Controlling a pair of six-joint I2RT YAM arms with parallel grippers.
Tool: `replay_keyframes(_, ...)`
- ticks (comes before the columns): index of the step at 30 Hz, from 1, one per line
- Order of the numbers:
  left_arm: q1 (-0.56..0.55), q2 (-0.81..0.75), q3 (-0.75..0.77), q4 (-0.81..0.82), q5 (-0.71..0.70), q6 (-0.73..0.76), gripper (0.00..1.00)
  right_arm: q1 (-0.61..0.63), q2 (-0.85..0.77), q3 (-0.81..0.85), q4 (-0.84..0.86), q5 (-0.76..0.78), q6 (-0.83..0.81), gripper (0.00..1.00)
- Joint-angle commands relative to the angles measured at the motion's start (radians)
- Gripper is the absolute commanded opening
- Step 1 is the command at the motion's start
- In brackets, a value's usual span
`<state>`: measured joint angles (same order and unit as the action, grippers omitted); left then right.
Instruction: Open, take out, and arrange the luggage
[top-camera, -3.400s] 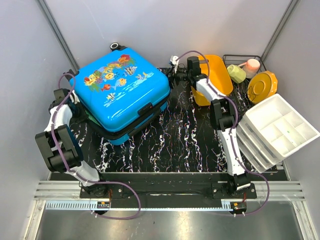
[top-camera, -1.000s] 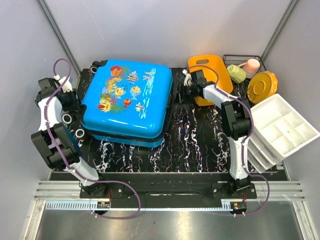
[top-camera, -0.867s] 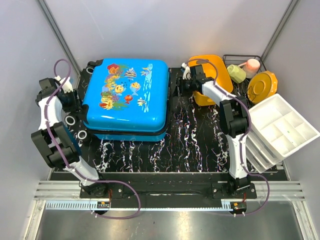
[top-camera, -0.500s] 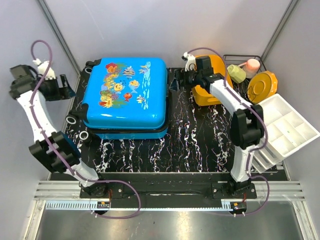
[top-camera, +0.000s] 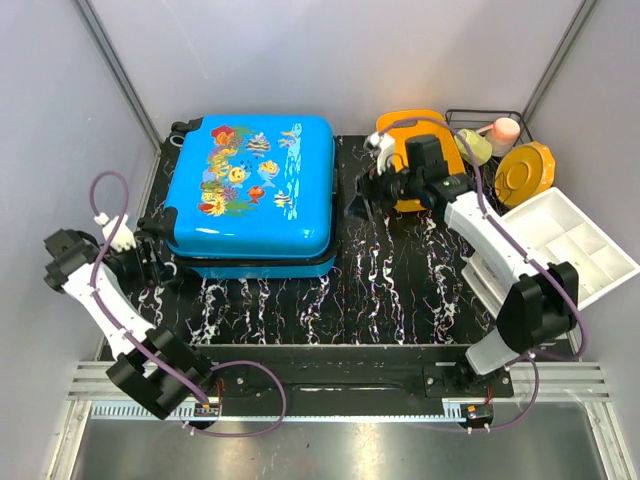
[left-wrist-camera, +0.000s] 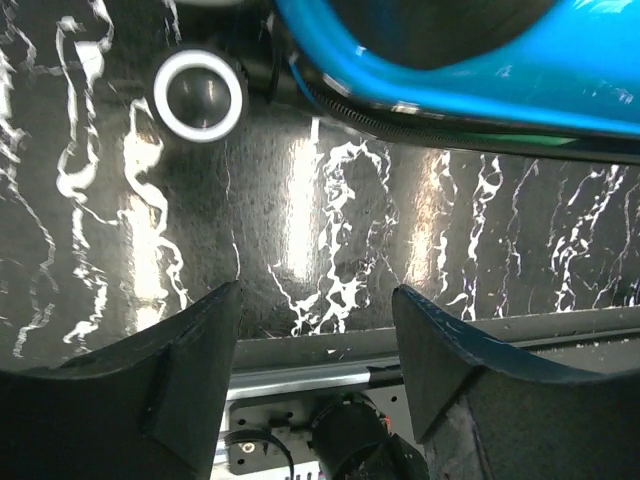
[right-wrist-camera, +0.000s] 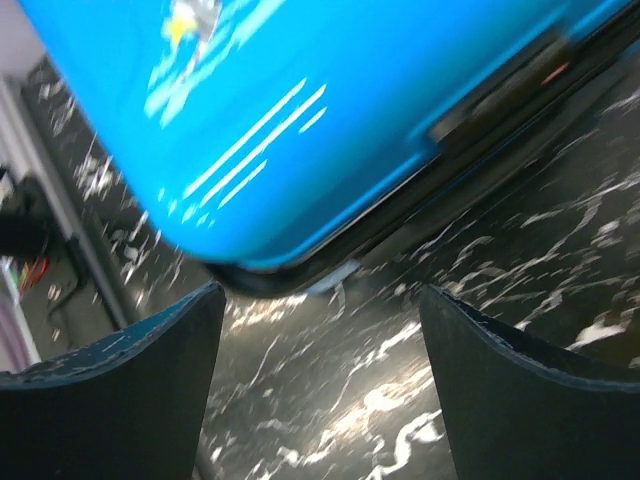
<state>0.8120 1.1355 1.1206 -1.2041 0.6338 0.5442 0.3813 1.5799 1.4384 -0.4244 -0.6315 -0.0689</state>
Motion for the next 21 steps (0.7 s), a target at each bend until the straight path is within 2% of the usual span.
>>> replay_keyframes(1, 0.004, -0.080, -0.125, 0.264, -0.057, -0.080, 0.65, 0.102, -0.130, -0.140, -0.070, -0.065, -0.146, 0.85)
replay_keyframes(3, -0.013, -0.100, -0.203, 0.390, -0.037, -0.147, 0.65, 0.143, -0.173, -0.185, -0.076, -0.065, -0.210, 0.83)
replay_keyframes(4, -0.028, -0.097, -0.228, 0.514, -0.058, -0.183, 0.65, 0.163, -0.184, -0.215, -0.080, -0.060, -0.229, 0.80)
replay_keyframes(6, -0.072, -0.076, -0.290, 0.622, -0.078, -0.248, 0.64, 0.220, -0.198, -0.237, -0.086, -0.036, -0.265, 0.79)
replay_keyframes(7, -0.080, -0.072, -0.317, 0.744, -0.085, -0.265, 0.64, 0.237, -0.199, -0.252, -0.086, -0.025, -0.272, 0.79)
replay_keyframes(9, -0.083, -0.082, -0.399, 0.881, -0.075, -0.314, 0.65, 0.270, -0.198, -0.266, -0.074, -0.004, -0.282, 0.79)
replay_keyframes(10, -0.083, -0.086, -0.427, 1.017, -0.062, -0.335, 0.66, 0.277, -0.198, -0.276, -0.067, 0.006, -0.284, 0.79)
replay_keyframes(15, -0.085, -0.089, -0.588, 1.385, 0.007, -0.576, 0.75, 0.294, -0.199, -0.289, -0.005, 0.042, -0.278, 0.79)
replay_keyframes(16, -0.086, -0.097, -0.610, 1.511, 0.010, -0.617, 0.75, 0.301, -0.201, -0.294, 0.002, 0.044, -0.284, 0.79)
replay_keyframes(17, -0.086, -0.115, -0.626, 1.566, 0.015, -0.686, 0.76, 0.304, -0.205, -0.299, 0.010, 0.046, -0.293, 0.79)
replay_keyframes(19, -0.100, -0.137, -0.642, 1.653, 0.021, -0.733, 0.76, 0.323, -0.216, -0.312, 0.029, 0.049, -0.311, 0.79)
replay_keyframes(21, -0.111, -0.167, -0.610, 1.660, 0.038, -0.788, 0.76, 0.341, -0.228, -0.328, 0.056, 0.065, -0.336, 0.81)
